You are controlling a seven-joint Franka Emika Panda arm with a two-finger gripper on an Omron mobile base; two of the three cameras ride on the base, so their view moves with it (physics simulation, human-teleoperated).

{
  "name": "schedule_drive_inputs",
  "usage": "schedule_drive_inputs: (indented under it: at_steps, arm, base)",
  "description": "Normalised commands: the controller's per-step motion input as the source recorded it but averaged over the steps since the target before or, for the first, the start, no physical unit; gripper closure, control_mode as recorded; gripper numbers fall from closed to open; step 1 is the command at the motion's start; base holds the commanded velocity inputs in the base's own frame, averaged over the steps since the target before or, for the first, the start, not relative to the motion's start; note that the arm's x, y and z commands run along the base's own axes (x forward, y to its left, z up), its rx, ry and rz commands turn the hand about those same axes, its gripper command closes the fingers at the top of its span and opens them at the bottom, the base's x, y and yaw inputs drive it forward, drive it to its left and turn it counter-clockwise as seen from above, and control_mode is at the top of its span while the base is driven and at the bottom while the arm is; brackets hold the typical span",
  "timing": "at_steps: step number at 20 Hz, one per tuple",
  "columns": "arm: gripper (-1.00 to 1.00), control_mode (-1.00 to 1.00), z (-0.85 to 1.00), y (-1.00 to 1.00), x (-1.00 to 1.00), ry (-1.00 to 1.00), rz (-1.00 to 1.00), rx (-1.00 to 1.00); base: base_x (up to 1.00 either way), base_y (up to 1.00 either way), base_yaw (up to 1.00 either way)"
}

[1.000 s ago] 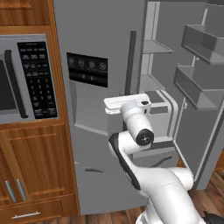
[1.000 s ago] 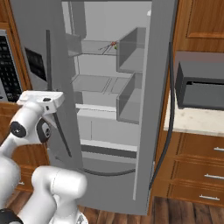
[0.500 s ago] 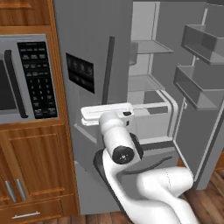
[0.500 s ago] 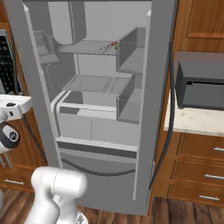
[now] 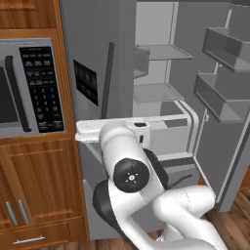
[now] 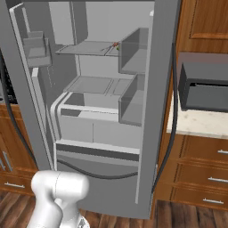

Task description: Take the lemon wedge from the fridge and place it on the plate with fish on the dining counter.

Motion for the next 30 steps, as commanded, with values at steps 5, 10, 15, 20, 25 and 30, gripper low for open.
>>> schedule_drive_inputs:
  at_steps: [5, 10, 15, 20, 25, 30]
  arm:
    - [-1.0, -1.0, 0.27, -0.37, -1.0, 0.35, -0.03, 0.09]
    - [-1.0, -1.0, 0.19, -0.93, -0.65, 0.48, -0.02, 0.24]
    - [-1.0, -1.0, 0.14, -1.0, 0.12, 0.19, 0.12, 0.22]
    - [-1.0, -1.0, -0.03, -1.0, 0.35, 0.04, 0.3, 0.14]
    - [-1.0, -1.0, -0.15, -0.88, 0.34, -0.01, 0.4, 0.09]
    - [-1.0, -1.0, -0.11, -0.19, 0.88, -0.03, 0.28, 0.0]
  base:
    - [0.0, 0.0, 0.0]
    - [0.0, 0.0, 0.0]
    - [0.0, 0.0, 0.0]
    - [0.0, 0.0, 0.0]
    - [0.0, 0.0, 0.0]
    - [0.0, 0.0, 0.0]
